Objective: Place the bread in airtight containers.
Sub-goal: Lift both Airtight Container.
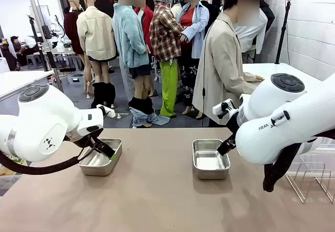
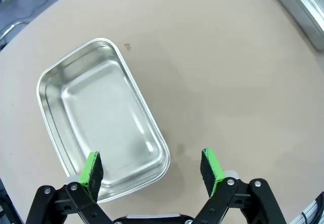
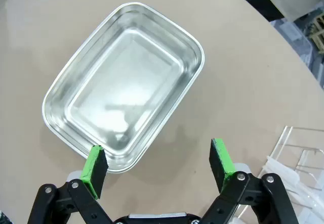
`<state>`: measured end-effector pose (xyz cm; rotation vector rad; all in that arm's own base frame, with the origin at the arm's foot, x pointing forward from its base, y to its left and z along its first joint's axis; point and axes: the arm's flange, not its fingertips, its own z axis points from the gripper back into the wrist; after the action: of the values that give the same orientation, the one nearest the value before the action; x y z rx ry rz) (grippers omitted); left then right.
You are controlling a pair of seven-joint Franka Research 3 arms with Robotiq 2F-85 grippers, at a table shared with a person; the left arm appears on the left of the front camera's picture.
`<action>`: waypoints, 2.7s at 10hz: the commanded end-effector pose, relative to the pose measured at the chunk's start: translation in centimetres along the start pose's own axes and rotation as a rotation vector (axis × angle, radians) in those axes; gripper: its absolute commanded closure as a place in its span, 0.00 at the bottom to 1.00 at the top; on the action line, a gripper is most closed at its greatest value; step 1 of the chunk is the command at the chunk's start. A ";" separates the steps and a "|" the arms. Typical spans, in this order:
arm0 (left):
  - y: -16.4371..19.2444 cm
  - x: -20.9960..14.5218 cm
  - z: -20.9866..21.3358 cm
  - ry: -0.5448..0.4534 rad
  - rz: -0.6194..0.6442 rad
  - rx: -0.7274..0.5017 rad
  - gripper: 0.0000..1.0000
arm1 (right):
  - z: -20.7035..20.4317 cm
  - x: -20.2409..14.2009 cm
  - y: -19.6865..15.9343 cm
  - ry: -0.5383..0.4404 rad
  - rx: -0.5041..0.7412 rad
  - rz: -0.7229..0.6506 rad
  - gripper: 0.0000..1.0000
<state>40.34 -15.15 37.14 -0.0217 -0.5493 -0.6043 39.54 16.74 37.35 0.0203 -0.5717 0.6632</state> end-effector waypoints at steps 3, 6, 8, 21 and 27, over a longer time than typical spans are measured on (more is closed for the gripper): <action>0.0 0.0 0.0 0.000 0.000 0.000 0.00 | 0.0 0.0 0.0 0.000 0.000 0.000 0.00; 0.0 0.0 0.0 0.000 0.000 0.000 0.00 | 0.0 0.0 0.0 0.000 0.000 0.000 0.00; 0.0 0.0 0.0 0.000 0.000 0.000 0.00 | 0.0 0.0 0.0 0.000 0.000 0.000 0.00; 19.0 -2.3 20.6 -0.078 0.289 0.169 0.00 | 20.4 -16.4 -31.6 -0.258 -0.377 -0.864 0.00; 19.6 -2.8 20.7 -0.082 0.290 0.192 0.00 | 21.4 -17.1 -30.4 -0.244 -0.415 -0.825 0.00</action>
<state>39.06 6.05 56.22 0.0617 -0.6719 -0.2532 36.35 -21.28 52.13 -0.0454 -0.8600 -0.2753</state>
